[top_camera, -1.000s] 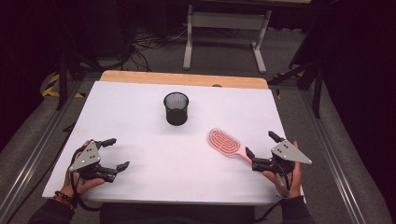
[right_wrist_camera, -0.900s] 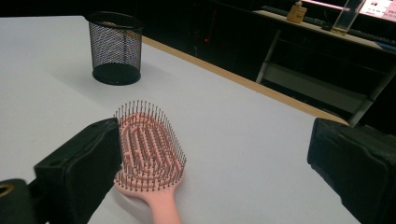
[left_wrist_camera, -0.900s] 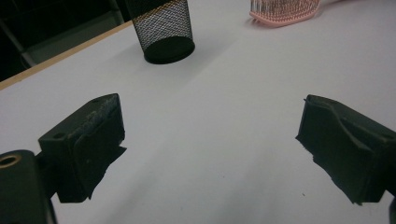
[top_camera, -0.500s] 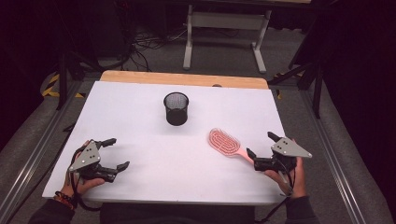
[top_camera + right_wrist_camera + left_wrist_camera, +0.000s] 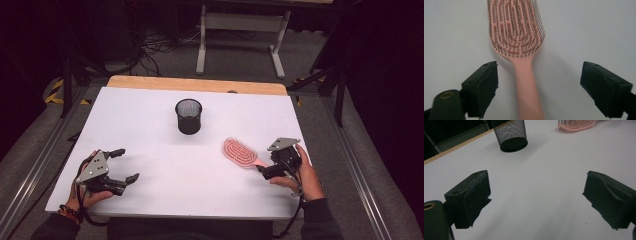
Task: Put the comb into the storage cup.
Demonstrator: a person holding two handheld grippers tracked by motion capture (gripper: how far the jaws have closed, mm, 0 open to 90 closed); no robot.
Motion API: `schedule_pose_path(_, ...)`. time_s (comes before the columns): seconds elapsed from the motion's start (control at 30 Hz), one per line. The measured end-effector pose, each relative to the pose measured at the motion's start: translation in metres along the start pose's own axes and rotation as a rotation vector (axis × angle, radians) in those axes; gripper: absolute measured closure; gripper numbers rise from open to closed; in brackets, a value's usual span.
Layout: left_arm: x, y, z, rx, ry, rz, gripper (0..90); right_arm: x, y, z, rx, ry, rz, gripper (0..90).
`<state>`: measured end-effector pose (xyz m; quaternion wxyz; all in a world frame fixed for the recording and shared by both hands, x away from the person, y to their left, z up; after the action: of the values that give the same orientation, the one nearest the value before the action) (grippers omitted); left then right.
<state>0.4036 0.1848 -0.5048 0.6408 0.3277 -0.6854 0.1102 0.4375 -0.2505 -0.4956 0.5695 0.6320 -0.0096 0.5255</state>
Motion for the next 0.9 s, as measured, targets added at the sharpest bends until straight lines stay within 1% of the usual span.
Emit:
schedule_pose_path(0.07, 0.0, 0.0, 0.0, -0.003, 0.001, -0.002, 8.0, 0.001, -0.004, 0.004, -0.029, 0.026, -0.041, 18.2)
schedule_pose_path(0.1, -0.001, 0.0, 0.0, -0.003, -0.002, -0.005, 8.0, 0.001, -0.004, 0.004, -0.029, 0.026, -0.041, 18.2)
schedule_pose_path(0.13, -0.001, -0.001, 0.0, -0.004, -0.003, -0.007, 8.0, 0.001, -0.006, 0.004, -0.026, 0.029, -0.064, 18.7)
schedule_pose_path(0.17, -0.001, -0.001, 0.0, -0.004, -0.002, -0.006, 8.1, 0.001, -0.007, 0.004, -0.018, 0.039, -0.092, 19.7)
schedule_pose_path(0.2, -0.001, -0.001, 0.001, -0.009, -0.002, -0.008, 8.1, 0.001, -0.008, 0.003, -0.009, 0.043, -0.104, 20.1)
schedule_pose_path(0.23, -0.001, -0.001, 0.001, -0.008, -0.003, -0.009, 8.1, 0.001, -0.01, 0.0, 0.017, 0.045, -0.124, 20.5)
schedule_pose_path(0.27, -0.001, -0.001, 0.001, -0.009, -0.003, -0.009, 8.1, 0.002, -0.012, -0.001, 0.032, 0.052, -0.139, 21.5)
schedule_pose_path(0.3, -0.001, -0.001, 0.001, -0.01, -0.003, -0.009, 8.1, 0.001, -0.014, -0.002, 0.036, 0.065, -0.16, 22.2)
schedule_pose_path(0.37, -0.002, -0.001, 0.0, -0.009, -0.006, -0.011, 8.1, -0.001, -0.019, -0.004, 0.051, 0.067, -0.201, 23.9)
schedule_pose_path(0.43, -0.002, -0.001, 0.001, -0.011, -0.006, -0.011, 8.1, -0.002, -0.024, -0.004, 0.061, 0.059, -0.222, 26.4)
schedule_pose_path(0.47, -0.002, -0.001, 0.001, -0.013, -0.004, -0.013, 8.1, -0.003, -0.026, -0.005, 0.077, 0.057, -0.234, 28.7)
schedule_pose_path(0.5, -0.002, -0.001, 0.001, -0.013, -0.005, -0.014, 8.1, -0.003, -0.028, -0.004, 0.081, 0.055, -0.24, 31.1)
schedule_pose_path(0.57, -0.003, -0.002, 0.001, -0.012, -0.006, -0.014, 8.0, -0.003, -0.031, -0.004, 0.083, 0.044, -0.25, 39.0)
schedule_pose_path(0.63, -0.003, -0.002, 0.001, -0.013, -0.007, -0.016, 8.0, -0.004, -0.033, -0.006, 0.098, 0.046, -0.265, 42.8)
schedule_pose_path(0.7, -0.003, -0.002, 0.001, -0.014, 0.0, -0.015, 8.1, -0.005, -0.036, -0.008, 0.121, 0.044, -0.273, 49.8)
schedule_pose_path(0.83, -0.004, -0.003, 0.001, -0.018, -0.002, -0.018, 8.0, -0.005, -0.036, -0.012, 0.161, 0.047, -0.261, 63.0)
schedule_pose_path(0.9, -0.004, -0.003, 0.002, -0.026, 0.0, -0.019, 8.0, -0.005, -0.036, -0.013, 0.176, 0.048, -0.252, 64.8)
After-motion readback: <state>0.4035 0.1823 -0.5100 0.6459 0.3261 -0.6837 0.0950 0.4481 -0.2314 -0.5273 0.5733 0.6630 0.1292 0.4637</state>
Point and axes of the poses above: each handheld gripper's, and its own axes: y roughly backward along the jaws, x roughly out of its top, z roughly to its right, the point moved 10 cm from there along -y, roughly forward along the jaws, and after that the axes turned 6 degrees about z, right-handed, at the moved point
